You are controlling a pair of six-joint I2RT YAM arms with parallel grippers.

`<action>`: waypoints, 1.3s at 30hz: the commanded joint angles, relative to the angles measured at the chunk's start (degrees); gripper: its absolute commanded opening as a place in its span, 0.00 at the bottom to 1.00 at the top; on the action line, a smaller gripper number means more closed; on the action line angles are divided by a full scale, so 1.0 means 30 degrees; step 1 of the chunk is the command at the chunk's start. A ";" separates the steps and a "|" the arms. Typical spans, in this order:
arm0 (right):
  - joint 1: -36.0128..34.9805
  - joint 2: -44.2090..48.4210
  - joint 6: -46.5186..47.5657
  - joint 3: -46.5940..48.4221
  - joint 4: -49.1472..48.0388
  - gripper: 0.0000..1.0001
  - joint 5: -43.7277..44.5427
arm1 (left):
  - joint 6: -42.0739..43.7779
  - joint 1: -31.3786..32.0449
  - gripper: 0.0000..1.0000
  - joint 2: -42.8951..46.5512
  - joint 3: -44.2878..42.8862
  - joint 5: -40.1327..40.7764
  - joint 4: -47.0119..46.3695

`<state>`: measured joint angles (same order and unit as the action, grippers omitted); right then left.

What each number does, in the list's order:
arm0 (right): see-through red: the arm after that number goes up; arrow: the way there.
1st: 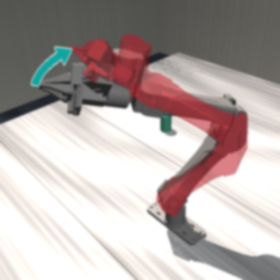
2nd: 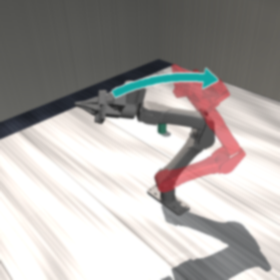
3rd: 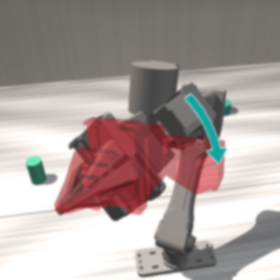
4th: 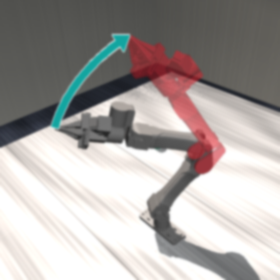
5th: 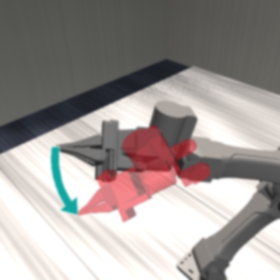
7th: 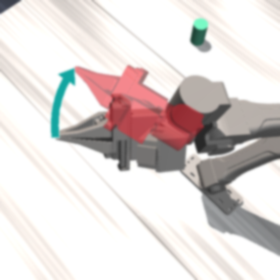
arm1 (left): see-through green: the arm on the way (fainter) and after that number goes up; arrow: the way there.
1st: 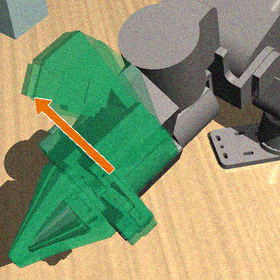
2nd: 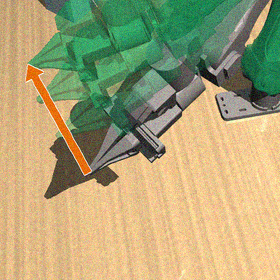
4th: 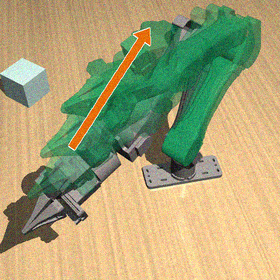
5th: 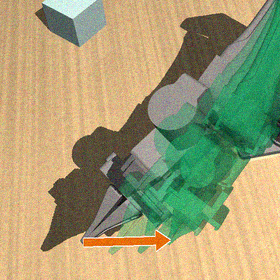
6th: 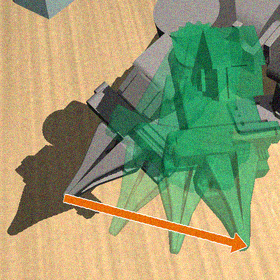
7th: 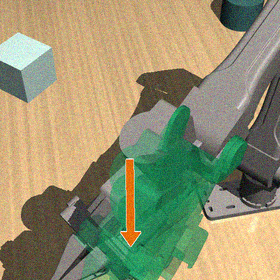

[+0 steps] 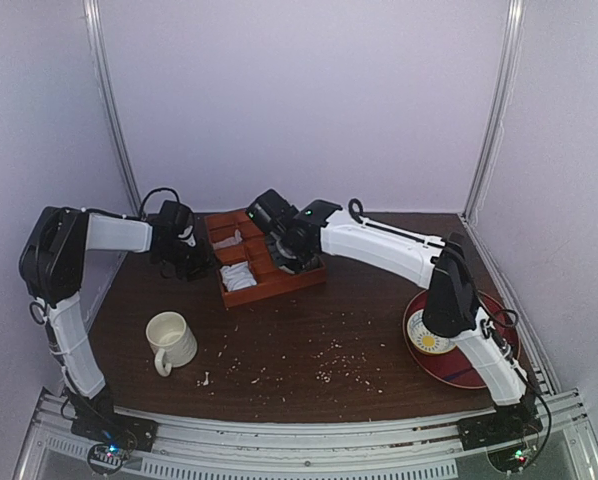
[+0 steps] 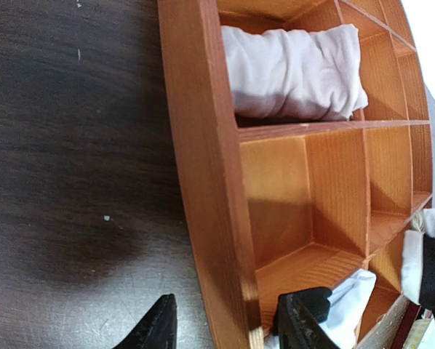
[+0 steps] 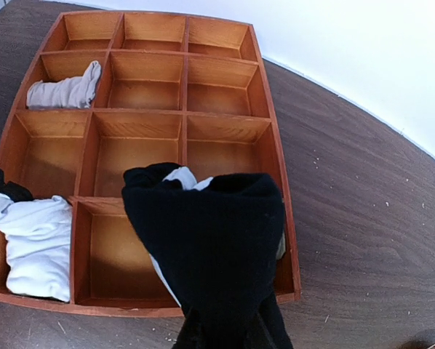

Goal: Roll the underwear
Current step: Move the storage box to the center of the board.

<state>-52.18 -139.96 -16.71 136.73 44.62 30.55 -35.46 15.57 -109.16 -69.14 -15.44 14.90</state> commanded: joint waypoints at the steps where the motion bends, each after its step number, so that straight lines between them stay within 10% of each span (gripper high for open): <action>1: -0.0397 -0.0536 0.0253 0.0773 -0.0292 0.00 0.2075 | 0.0020 -0.0043 0.62 0.0734 0.0341 0.0021 0.0196; 23: -0.0243 -0.0040 0.1536 0.0833 -0.1097 0.00 0.6923 | -0.0198 -0.0953 0.62 0.1286 0.1163 0.0247 0.0449; 39: -0.0980 -0.2771 -0.0195 0.2032 -0.0923 0.00 0.4393 | -0.0512 -0.1003 0.62 -0.0027 0.0996 -0.0992 -0.0132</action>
<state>-54.41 -146.17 -14.48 142.02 40.82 45.56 -36.49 13.32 -107.57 -66.63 -17.74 14.94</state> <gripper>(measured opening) 0.057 0.622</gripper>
